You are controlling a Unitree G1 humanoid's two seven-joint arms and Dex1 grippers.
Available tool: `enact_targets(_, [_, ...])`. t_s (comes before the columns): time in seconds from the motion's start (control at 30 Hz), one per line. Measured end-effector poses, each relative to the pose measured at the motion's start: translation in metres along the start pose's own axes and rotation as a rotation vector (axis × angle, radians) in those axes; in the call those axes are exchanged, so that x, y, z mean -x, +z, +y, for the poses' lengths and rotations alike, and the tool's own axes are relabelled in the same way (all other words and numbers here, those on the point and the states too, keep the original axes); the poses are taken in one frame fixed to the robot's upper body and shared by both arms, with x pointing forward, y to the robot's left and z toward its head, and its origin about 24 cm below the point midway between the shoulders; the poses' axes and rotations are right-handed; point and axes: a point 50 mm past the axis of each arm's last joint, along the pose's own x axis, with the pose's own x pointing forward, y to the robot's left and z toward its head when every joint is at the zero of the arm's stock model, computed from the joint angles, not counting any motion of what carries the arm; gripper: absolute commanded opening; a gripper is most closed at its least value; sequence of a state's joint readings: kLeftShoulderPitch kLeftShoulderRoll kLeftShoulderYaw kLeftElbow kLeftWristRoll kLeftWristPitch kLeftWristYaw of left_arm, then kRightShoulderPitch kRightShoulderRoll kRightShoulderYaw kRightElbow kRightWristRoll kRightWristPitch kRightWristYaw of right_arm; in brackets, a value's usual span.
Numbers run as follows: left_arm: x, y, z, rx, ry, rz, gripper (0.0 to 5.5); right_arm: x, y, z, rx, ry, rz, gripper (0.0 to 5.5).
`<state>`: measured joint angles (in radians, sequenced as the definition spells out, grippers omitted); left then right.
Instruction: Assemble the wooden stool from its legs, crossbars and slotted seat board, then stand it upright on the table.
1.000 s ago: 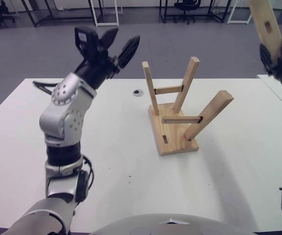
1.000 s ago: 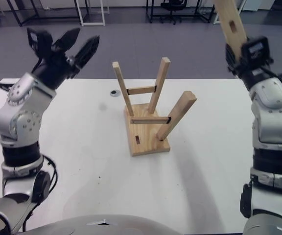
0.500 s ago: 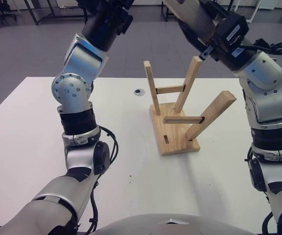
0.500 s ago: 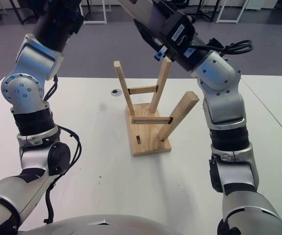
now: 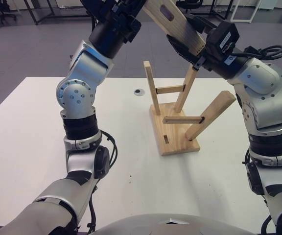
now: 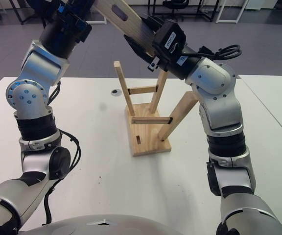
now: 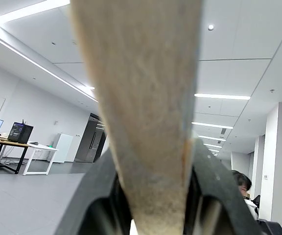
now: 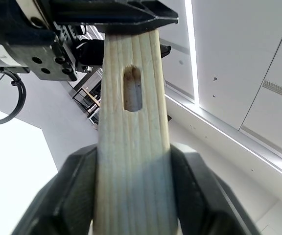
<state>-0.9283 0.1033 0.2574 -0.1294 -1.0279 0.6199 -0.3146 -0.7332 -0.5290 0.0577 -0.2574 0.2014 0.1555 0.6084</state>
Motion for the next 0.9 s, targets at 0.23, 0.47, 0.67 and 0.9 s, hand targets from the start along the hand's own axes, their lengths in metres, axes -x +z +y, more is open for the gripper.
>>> enact_targets(0.23, [0.008, 0.011, 0.002, -0.099, 0.052, -0.028, 1.03, 0.005, -0.008, 0.005, -0.028, 0.018, 0.054, 3.76])
enact_targets(0.47, [0.058, 0.013, -0.001, -0.267, 0.142, 0.170, 1.03, 0.045, -0.009, -0.041, -0.100, -0.279, 0.138, 4.21])
enact_targets(0.67, [0.120, -0.019, -0.005, -0.348, 0.371, 0.352, 1.03, 0.119, -0.075, -0.051, -0.190, -0.494, 0.582, 4.21])
enact_targets(0.9, [0.174, -0.042, 0.000, -0.082, 0.801, 0.100, 1.03, 0.193, -0.174, 0.108, -0.515, -0.247, 1.002, 4.21])
